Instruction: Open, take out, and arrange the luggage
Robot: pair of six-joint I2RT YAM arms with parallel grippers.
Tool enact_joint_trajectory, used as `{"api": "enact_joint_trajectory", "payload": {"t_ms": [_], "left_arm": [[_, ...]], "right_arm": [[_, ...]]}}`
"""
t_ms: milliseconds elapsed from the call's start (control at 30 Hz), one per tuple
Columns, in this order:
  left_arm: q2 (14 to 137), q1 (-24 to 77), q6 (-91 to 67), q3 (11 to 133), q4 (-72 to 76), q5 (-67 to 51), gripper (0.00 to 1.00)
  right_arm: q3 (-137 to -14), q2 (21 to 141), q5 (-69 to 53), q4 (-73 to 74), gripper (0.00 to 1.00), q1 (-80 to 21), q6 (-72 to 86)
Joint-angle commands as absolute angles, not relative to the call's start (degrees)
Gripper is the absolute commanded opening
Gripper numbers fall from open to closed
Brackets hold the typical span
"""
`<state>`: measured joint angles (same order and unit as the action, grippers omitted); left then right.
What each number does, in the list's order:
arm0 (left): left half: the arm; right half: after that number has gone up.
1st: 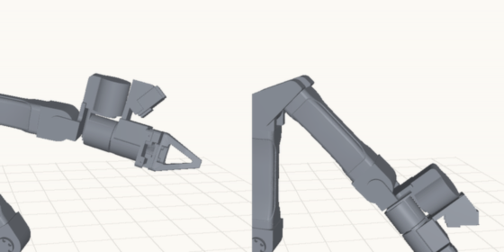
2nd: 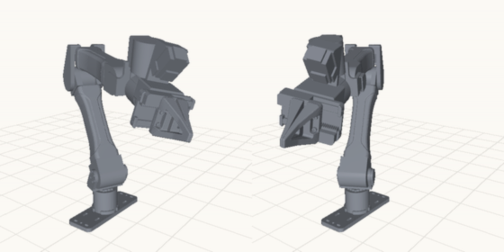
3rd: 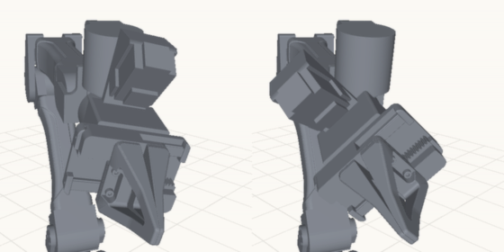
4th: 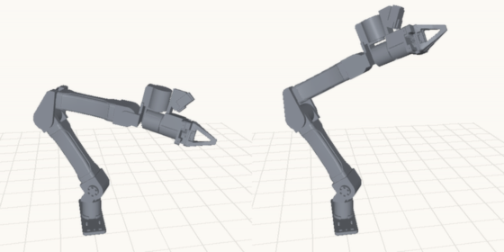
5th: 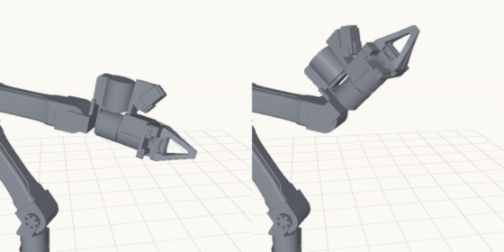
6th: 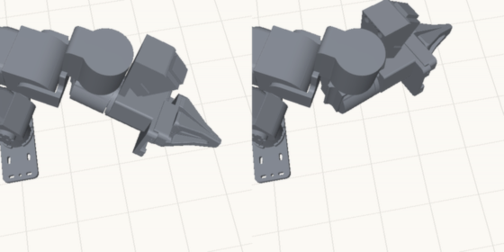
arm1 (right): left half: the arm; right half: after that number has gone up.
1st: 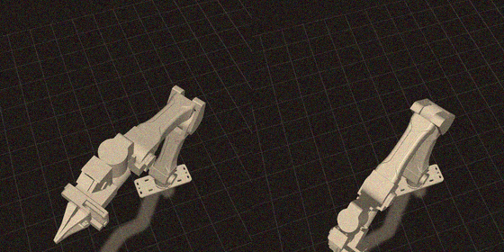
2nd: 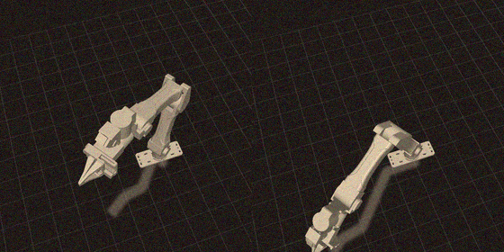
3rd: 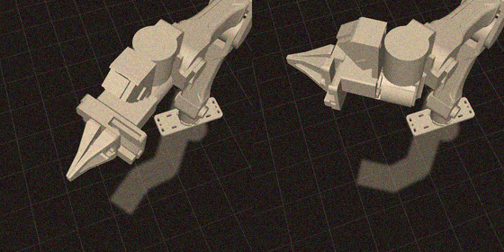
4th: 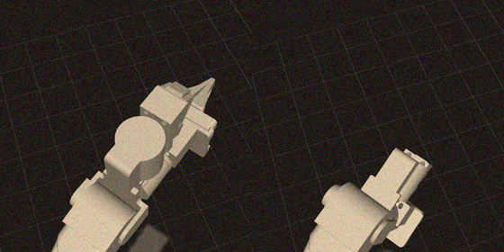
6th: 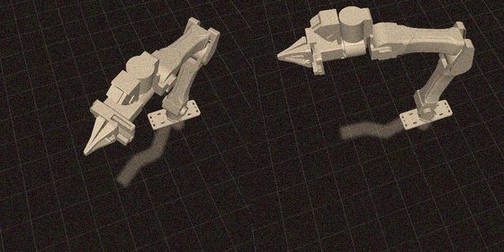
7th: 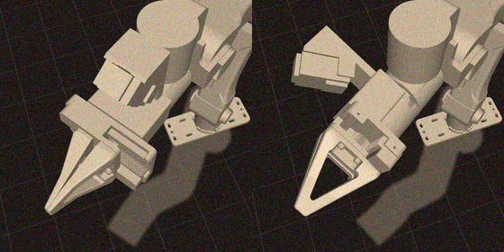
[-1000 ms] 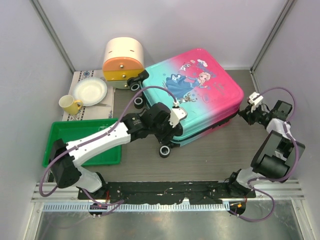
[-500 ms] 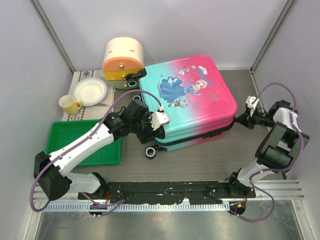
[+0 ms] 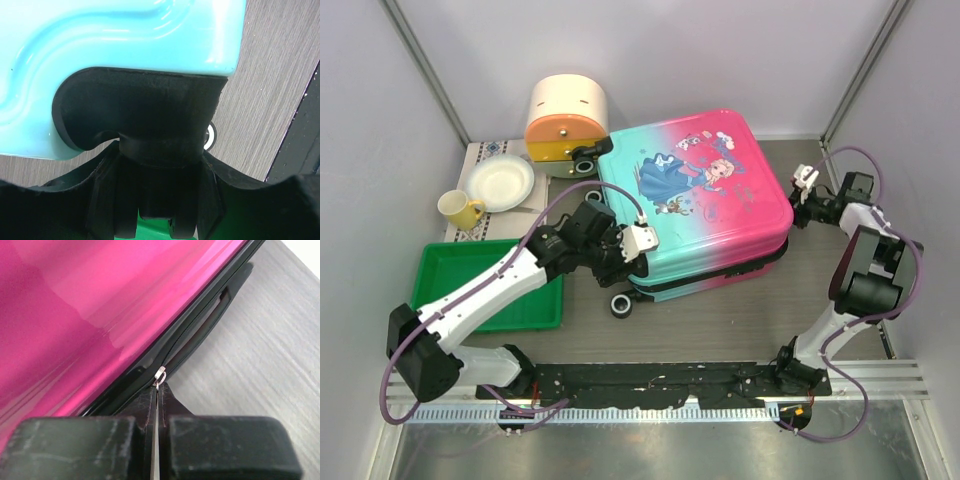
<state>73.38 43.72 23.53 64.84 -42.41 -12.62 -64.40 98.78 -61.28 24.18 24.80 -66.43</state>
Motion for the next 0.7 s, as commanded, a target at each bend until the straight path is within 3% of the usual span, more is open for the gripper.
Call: {"api": "enact_joint_trajectory", "payload": {"t_ms": [0, 233, 300, 333, 367, 433, 467, 533, 667], "left_arm": [[73.21, 42.1, 23.65, 61.35, -52.91, -8.08, 0.0], [73.21, 42.1, 21.89, 61.25, -51.77, -10.02, 0.0], [73.13, 42.19, 20.84, 62.48, -51.94, -11.33, 0.0], [73.13, 42.1, 19.26, 64.4, -52.29, -11.51, 0.07], [72.95, 42.19, 18.73, 65.64, -52.9, -11.95, 0.26], [72.78, 42.1, 18.11, 69.23, -55.18, -14.15, 0.52], [72.6, 42.19, 16.8, 70.48, -55.63, -14.06, 0.76], [71.55, 41.4, 14.34, 73.81, -56.6, -15.46, 0.89], [67.52, 38.24, 5.76, 77.34, -52.22, -19.77, 1.0]], "right_arm": [[-68.64, 102.3, -57.84, 0.35, 0.01, 21.54, -49.43], [-67.68, 105.73, -55.9, -15.63, 0.01, 17.14, -26.76], [-67.68, 105.56, -55.55, -15.73, 0.11, 16.96, -23.75], [-67.85, 105.47, -55.2, -15.12, 0.2, 16.96, -22.08], [-68.9, 105.03, -54.93, -13.12, 0.38, 17.14, -21.28], [-69.69, 103.98, -54.41, -8.2, 0.52, 17.66, -21.44], [-69.61, 102.93, -54.14, -7.57, 0.57, 18.01, -20.92], [-70.13, 101.78, -52.57, -4.94, 0.64, 18.98, -20.57], [-73.72, 101.42, -48.36, 2.08, 0.67, 20.65, -19.25]]}}
